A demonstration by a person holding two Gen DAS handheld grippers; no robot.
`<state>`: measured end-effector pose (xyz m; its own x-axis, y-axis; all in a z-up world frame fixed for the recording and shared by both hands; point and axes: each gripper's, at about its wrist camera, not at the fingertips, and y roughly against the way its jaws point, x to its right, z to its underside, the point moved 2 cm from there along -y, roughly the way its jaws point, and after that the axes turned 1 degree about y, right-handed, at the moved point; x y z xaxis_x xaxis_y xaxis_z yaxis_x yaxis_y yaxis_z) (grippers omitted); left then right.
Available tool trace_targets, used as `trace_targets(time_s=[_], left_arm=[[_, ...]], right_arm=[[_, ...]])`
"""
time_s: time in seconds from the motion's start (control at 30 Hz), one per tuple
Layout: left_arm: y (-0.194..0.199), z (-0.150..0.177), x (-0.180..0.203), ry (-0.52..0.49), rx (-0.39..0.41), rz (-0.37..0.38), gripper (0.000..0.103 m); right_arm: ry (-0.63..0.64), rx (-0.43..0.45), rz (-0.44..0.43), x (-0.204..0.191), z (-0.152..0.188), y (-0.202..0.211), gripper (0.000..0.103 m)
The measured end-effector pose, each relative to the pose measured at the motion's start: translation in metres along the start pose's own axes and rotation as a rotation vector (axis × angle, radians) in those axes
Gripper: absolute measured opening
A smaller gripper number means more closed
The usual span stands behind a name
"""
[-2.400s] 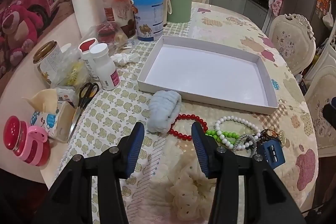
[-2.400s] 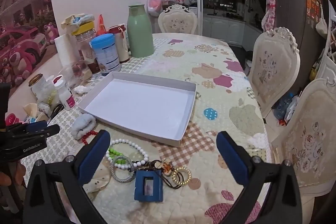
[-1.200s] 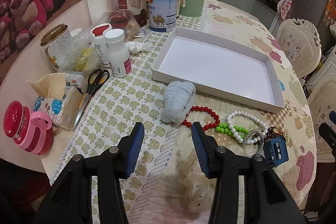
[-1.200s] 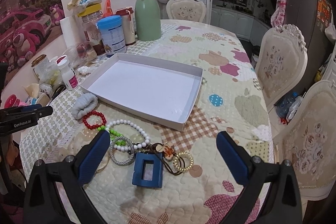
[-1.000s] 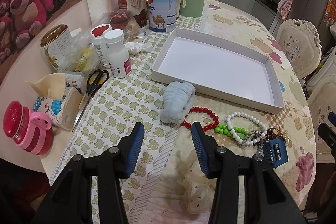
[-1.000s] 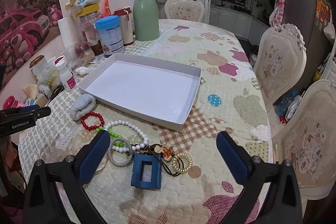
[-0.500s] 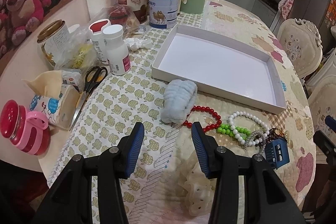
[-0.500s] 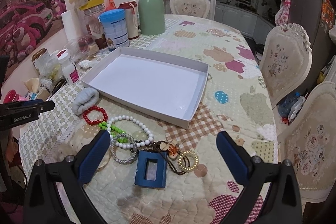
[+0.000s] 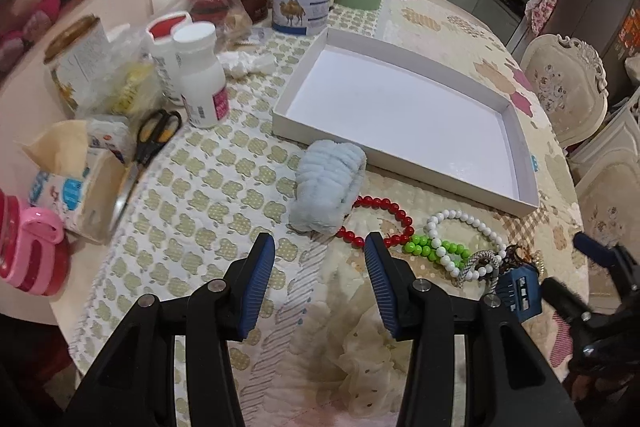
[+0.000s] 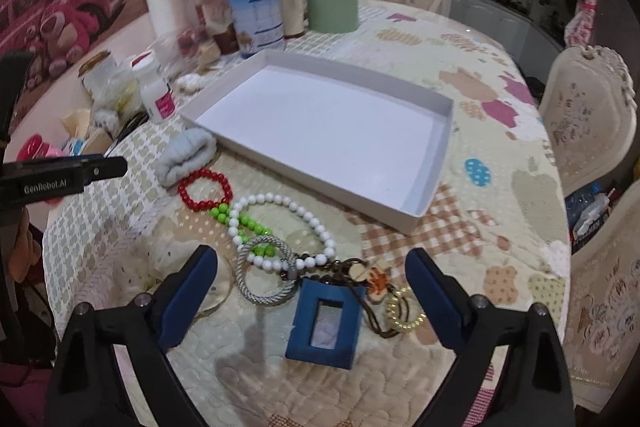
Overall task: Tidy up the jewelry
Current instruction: 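Close the left gripper on the light-blue scrunchie while the right gripper grasps the grey braided hair tie, then carry both items into the white tray while the right gripper opens to release the hair tie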
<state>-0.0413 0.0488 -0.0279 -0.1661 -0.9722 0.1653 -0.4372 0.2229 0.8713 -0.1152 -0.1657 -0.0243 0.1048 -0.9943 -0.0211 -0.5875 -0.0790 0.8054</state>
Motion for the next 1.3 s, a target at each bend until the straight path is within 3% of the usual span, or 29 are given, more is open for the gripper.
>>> trace_targets(time_s=[0.2, 0.37, 0.67, 0.77, 0.83, 0.87, 0.93, 1.07, 1.3], left_arm=[[-0.017, -0.008, -0.001, 0.029, -0.054, 0.041, 0.037], [-0.025, -0.015, 0.003, 0.026, -0.062, 0.049, 0.037], [-0.052, -0.028, 0.010, -0.013, -0.103, 0.012, 0.037], [-0.063, -0.030, 0.010, -0.013, -0.117, 0.010, 0.037], [-0.068, -0.030, 0.010, -0.016, -0.120, 0.018, 0.036], [-0.070, -0.030, 0.010, -0.013, -0.118, 0.025, 0.025], [-0.074, -0.031, 0.007, 0.003, -0.130, 0.022, 0.014], [-0.064, -0.032, 0.002, 0.037, -0.098, 0.052, 0.009], [-0.026, -0.041, 0.002, 0.011, -0.016, 0.059, 0.008]], right_arm=[[0.068, -0.052, -0.027, -0.001, -0.006, -0.022, 0.091], [0.102, -0.115, -0.084, -0.001, -0.006, -0.044, 0.079], [0.179, -0.194, -0.149, -0.007, -0.008, -0.076, 0.064], [0.172, -0.219, -0.184, -0.005, -0.006, -0.086, 0.049], [0.165, -0.230, -0.208, -0.004, -0.005, -0.091, 0.027], [0.159, -0.231, -0.217, -0.003, -0.004, -0.093, 0.023], [0.148, -0.222, -0.225, -0.002, -0.003, -0.093, 0.012], [0.080, -0.174, -0.283, 0.006, -0.008, -0.078, 0.009], [0.007, -0.111, -0.317, 0.016, -0.019, -0.051, 0.008]])
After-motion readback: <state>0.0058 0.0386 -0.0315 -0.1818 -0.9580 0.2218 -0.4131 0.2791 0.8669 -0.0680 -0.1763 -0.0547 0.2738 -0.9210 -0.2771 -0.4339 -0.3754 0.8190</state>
